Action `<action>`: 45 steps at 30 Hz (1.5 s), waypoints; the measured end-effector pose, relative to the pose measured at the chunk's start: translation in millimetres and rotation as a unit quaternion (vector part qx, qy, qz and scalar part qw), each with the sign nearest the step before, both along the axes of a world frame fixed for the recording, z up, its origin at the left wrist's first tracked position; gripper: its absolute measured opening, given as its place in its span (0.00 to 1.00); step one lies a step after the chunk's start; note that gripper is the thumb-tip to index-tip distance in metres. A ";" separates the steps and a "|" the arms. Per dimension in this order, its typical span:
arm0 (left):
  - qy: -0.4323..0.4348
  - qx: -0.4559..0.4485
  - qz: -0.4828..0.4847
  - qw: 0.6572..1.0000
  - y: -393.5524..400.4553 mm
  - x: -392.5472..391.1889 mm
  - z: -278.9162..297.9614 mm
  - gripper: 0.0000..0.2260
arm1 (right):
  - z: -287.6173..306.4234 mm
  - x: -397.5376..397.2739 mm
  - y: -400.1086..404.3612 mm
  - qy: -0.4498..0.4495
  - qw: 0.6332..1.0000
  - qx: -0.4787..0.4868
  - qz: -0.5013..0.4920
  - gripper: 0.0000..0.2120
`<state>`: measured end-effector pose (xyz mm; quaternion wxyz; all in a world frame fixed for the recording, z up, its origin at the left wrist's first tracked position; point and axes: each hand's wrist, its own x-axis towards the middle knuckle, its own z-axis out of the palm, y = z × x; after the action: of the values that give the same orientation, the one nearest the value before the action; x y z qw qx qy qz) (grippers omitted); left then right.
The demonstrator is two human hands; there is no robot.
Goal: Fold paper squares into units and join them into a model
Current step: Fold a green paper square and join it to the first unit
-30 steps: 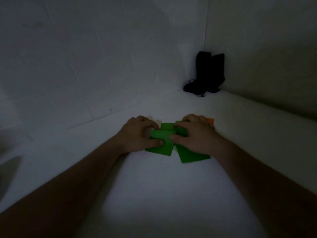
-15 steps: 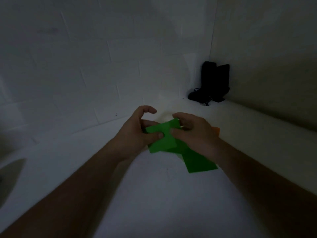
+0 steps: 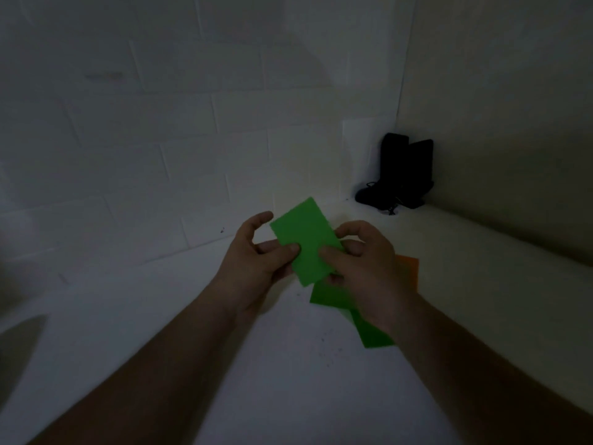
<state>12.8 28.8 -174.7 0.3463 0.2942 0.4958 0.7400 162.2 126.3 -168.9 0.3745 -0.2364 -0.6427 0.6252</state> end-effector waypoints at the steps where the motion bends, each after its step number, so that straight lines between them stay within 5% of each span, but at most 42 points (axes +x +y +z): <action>1: -0.004 0.004 0.006 1.000 -0.5 -1.1 0.3 0.29 | 0.0 4.0 -2.2 -0.026 0.998 0.053 0.007 0.14; 4: -0.009 0.016 -0.010 1.000 -1.8 -0.6 1.4 0.26 | 0.2 11.2 -3.4 -0.073 0.987 0.143 0.009 0.21; 8: -0.016 0.016 -0.044 0.999 -1.2 5.2 2.2 0.19 | 0.5 12.9 -0.2 -0.055 0.991 0.125 -0.006 0.26; 18: 0.112 -0.045 -0.060 0.991 -2.8 6.8 -7.2 0.13 | 2.8 15.9 4.4 -0.048 0.990 0.125 -0.043 0.23; 26: 0.093 -0.052 -0.018 0.994 -0.6 5.2 -5.6 0.11 | -2.7 18.0 10.5 -0.054 0.981 0.180 -0.047 0.27; 32: 0.039 -0.026 -0.001 0.999 -2.2 0.5 0.0 0.15 | -6.2 23.0 22.8 -0.151 0.858 0.489 -0.042 0.37; 35: 0.055 -0.030 0.027 0.998 -2.4 -0.3 -0.7 0.14 | -9.1 20.4 25.8 -0.193 0.822 0.530 -0.078 0.38; 40: 0.100 -0.017 0.079 0.992 0.1 0.2 -3.4 0.10 | -8.7 22.1 15.6 -0.189 0.883 0.429 0.032 0.29; 45: 0.115 0.009 0.037 0.993 -3.0 8.3 0.6 0.09 | -6.5 18.2 9.7 -0.137 0.949 0.282 -0.029 0.20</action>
<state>21.1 25.8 -174.1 0.2562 0.3621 0.5362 0.7181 180.4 136.0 -175.3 0.3518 -0.2230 -0.8311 0.3685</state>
